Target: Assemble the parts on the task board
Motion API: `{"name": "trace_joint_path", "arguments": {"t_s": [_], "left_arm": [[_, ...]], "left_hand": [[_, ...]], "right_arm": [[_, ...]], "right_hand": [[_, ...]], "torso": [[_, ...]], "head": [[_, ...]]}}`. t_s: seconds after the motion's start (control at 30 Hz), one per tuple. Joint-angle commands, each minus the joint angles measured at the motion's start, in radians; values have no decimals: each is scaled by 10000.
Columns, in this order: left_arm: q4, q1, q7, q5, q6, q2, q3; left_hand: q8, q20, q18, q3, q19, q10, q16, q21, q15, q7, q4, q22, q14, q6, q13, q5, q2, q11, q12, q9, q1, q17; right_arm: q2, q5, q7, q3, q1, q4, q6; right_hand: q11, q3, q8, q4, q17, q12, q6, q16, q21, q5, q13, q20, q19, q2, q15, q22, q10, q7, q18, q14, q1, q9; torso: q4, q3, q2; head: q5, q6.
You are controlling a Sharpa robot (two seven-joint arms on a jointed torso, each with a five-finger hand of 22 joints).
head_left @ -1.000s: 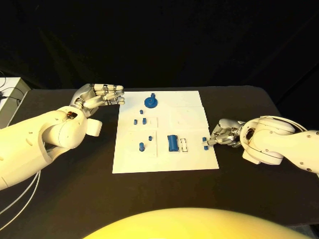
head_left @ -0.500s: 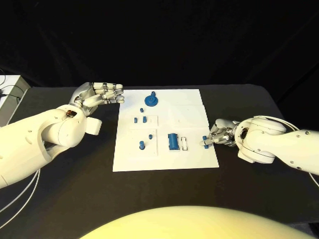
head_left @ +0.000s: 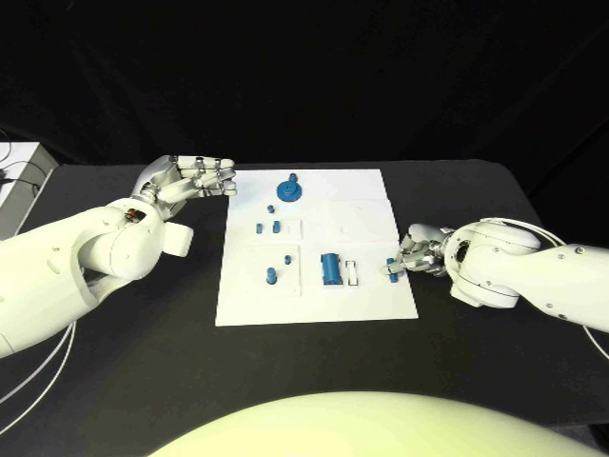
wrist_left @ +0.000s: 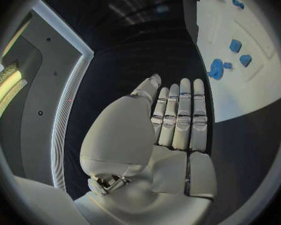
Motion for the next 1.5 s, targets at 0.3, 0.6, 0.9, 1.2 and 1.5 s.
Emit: {"name": "trace_joint_path", "arguments": {"t_s": [0.3,0.6,0.9,1.2,1.5], "left_arm": [[40,-2,54,39,137,-3,8],[47,-2,65,39,136,-5,8],[48,-2,67,39,131,-4,8],[38,-2,58,40,134,4,8],[38,-2,48,41,131,16,8]], "left_hand": [[7,15,-67,54,36,-52,51,-2,-1,56,64,-5,-80,30,-13,35,14,0,-22,1,4,15],[7,13,-70,96,32,-48,54,5,1,60,108,4,-81,29,-13,35,28,1,-20,0,-8,15],[7,13,-69,112,32,-47,54,5,0,56,121,6,-83,29,-12,37,43,-2,-20,1,-8,16],[7,13,-69,112,32,-47,54,5,0,56,121,6,-83,29,-12,37,43,-2,-20,1,-8,16],[7,13,-69,112,32,-47,54,5,0,56,121,6,-83,29,-12,37,43,-2,-20,1,-8,16]], "right_arm": [[83,-54,265,-93,-196,31,283],[8,1589,650,-94,-204,120,-1081],[-139,2486,1033,-85,-151,440,-1810],[-271,2617,1102,-69,83,837,-1952],[35,2579,878,-70,212,995,-1624]], "right_hand": [[69,5658,-122,-1660,185,-240,-542,-8,7,228,-113,-36,776,-701,17,1256,-149,238,-73,-15,-141,-707],[64,6389,40,-1767,156,-278,-624,-85,-84,299,-156,-3,773,-780,28,1273,-176,251,-35,-22,-328,-433],[60,6462,95,-1824,97,-277,-612,-146,-145,407,-171,-4,772,-799,24,1263,-174,254,-25,-16,-278,-367],[56,6475,125,-1839,113,-262,-607,-138,-126,449,-172,-7,775,-817,19,1276,-161,247,-26,-7,-267,-328],[58,6417,129,-1824,118,-252,-619,-142,-118,454,-174,-2,775,-819,23,1291,-164,247,-28,-10,-240,-308]], "torso": [[0,4,0],[-2,2,-5],[0,3,1],[-11,-3,-4],[-7,-7,-7]], "head": [[-16,0],[-6,0],[22,0],[41,0],[71,0]]}}
